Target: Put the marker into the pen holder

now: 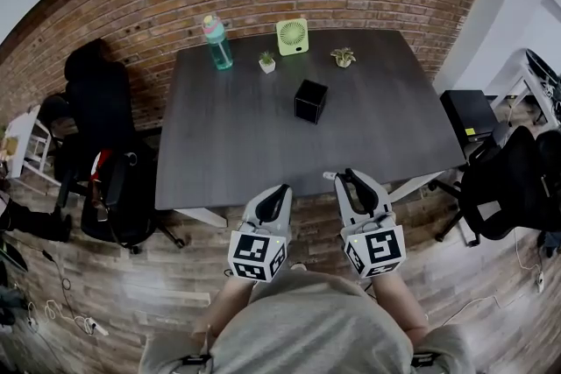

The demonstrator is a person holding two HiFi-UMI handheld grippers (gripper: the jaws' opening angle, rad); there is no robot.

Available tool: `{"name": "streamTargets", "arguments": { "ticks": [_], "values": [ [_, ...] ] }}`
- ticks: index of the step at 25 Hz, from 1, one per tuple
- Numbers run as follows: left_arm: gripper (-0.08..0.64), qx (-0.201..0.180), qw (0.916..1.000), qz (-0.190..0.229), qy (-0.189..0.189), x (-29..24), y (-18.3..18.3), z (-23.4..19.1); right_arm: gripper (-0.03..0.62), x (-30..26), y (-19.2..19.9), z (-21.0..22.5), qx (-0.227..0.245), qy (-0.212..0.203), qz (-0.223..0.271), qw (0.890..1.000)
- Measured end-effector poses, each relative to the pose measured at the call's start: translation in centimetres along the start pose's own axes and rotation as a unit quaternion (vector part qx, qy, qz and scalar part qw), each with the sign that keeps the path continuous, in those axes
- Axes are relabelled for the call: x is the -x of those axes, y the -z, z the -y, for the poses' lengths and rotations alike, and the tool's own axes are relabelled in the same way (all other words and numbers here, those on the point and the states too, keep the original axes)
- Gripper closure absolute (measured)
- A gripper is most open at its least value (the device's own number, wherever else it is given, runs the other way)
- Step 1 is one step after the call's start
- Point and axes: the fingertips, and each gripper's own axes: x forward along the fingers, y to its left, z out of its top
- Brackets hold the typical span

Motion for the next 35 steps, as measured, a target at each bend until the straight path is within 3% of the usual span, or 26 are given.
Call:
{"name": "streamTargets", "arguments": {
  "ticks": [23,35],
  "values": [
    [0.538,0.015,0.9994,-0.01,-0.029,-3.3,0.3,-4.8,0.518,-6.4,0.4,2.2,0.008,-0.006,-0.003,1.0],
    [0.538,0.014,0.9985,-0.018,-0.049,-7.6,-0.2,-8.9,0.518,-12.8,0.7,4.9,0.007,-0.016,0.0,1.0]
  ]
}}
